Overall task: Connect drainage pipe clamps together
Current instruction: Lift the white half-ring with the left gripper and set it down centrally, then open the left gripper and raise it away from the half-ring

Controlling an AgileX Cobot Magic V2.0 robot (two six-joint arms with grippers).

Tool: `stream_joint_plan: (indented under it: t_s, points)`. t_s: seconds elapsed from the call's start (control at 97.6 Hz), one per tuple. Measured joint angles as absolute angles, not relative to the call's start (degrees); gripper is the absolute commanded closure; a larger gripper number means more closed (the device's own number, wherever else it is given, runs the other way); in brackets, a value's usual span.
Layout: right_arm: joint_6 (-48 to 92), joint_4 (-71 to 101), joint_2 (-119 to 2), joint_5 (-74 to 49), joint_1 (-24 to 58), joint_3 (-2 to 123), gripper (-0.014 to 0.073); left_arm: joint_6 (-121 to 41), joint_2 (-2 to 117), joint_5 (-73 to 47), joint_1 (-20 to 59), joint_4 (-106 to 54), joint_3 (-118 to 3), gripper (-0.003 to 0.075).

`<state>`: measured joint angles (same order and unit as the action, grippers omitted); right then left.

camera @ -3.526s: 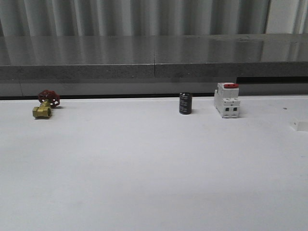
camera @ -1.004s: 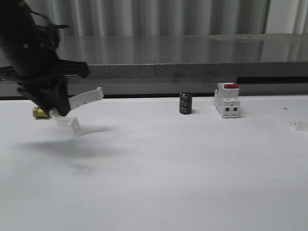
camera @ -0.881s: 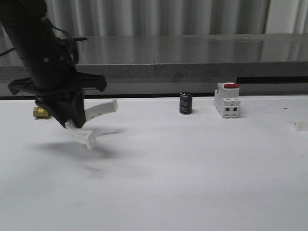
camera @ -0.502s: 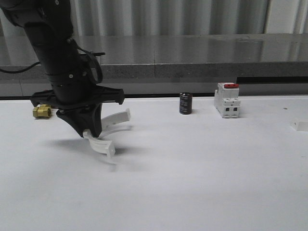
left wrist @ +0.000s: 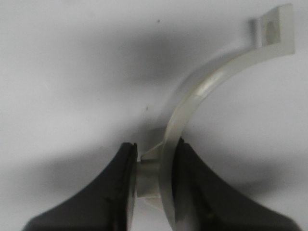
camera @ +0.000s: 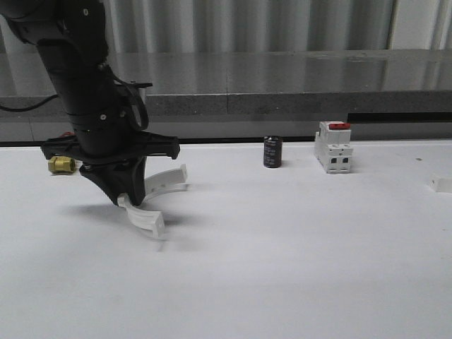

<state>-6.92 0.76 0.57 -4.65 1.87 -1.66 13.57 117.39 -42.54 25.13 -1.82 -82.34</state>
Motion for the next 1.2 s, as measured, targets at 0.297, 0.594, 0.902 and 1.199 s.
stream_joint_plan:
  t_s: [0.297, 0.594, 0.902, 1.199]
  points:
    - [-6.92, 0.76, 0.57, -4.65, 1.87, -1.66, 0.0661, 13.66, 117.63, -42.54, 25.13, -1.79, -82.34, 0.074]
    - [-6.92, 0.76, 0.57, -4.65, 1.87, -1.66, 0.0661, 13.94, 119.08, -43.12, 25.13, -1.79, -82.95, 0.0715]
    - [-6.92, 0.76, 0.57, -4.65, 1.87, -1.66, 0.0661, 14.04, 119.29, -43.12, 25.2, -1.68, -83.05, 0.0294]
    - [-6.92, 0.76, 0.67, -4.65, 1.87, -1.66, 0.0661, 14.04, 118.93, -43.02, 25.34, -1.68, -83.22, 0.0219]
